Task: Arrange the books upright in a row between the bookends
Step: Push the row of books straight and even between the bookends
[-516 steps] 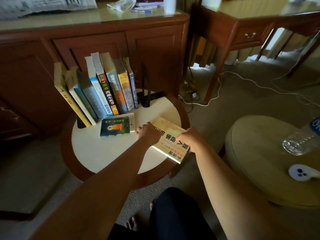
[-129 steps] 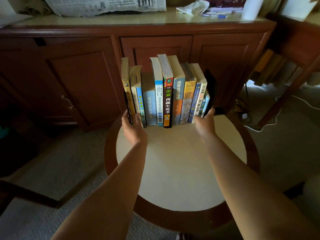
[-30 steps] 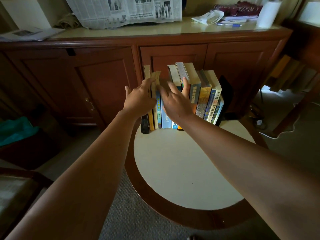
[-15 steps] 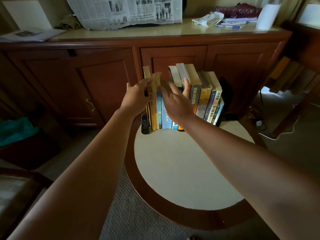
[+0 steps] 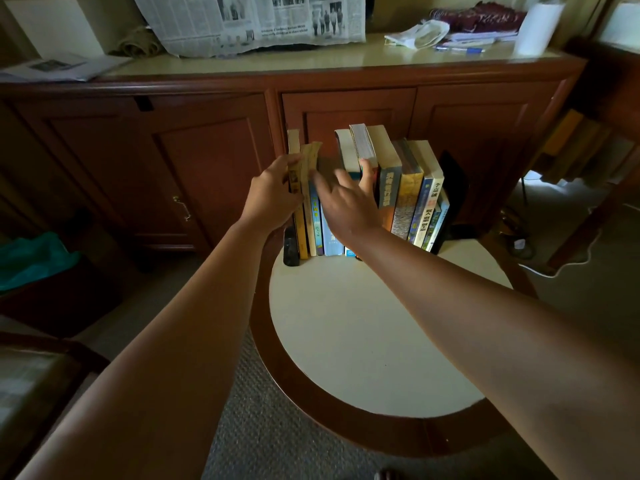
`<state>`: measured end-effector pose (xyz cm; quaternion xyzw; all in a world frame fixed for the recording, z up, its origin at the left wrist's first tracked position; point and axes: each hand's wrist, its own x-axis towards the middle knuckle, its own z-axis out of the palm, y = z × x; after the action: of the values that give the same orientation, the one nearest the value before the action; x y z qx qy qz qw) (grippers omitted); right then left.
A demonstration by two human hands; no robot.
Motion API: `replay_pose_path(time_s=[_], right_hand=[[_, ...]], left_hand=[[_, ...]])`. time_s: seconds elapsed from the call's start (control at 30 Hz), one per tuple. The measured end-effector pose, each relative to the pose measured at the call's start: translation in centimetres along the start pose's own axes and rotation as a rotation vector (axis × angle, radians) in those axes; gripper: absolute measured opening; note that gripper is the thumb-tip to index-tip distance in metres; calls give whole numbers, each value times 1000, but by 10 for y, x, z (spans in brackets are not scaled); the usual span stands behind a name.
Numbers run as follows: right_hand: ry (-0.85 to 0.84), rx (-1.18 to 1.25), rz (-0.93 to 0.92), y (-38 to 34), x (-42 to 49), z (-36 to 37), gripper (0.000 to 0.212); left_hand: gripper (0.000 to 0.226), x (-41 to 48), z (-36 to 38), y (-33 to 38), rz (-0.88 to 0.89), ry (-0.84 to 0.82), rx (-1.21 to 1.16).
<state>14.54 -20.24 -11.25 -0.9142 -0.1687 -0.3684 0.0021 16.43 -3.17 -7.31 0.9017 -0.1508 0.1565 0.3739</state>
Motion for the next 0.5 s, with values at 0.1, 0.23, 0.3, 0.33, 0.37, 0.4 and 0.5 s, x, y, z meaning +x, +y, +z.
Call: replay_pose_path(time_s=[0.1,0.23,0.3,0.33,0.37,0.4,0.5], right_hand=[[-27,36,6,0,4,-2,56],[-31,41,77,6,-2,-9,63],[-65,41,71,9,-10,-10,60],[-42,50,72,10,-13,-11,58],[11,67,95,11,-16,-13,58],[81,83,148,12,-20,-16,60],[220,159,481,6,-36,-21,68]], left_hand=[[71,-10,12,3,-63,60,-112],[88,-24,27,-3,-70,92,-153],[85,-27,31,-4,-67,109,-141],[82,-28,32,-5,-72,116,-155],[79,-27,33,-4,-92,121,-180],[76,-26,33,-4,-119,123,-205],[74,-25,35,2,-164,133,-210]])
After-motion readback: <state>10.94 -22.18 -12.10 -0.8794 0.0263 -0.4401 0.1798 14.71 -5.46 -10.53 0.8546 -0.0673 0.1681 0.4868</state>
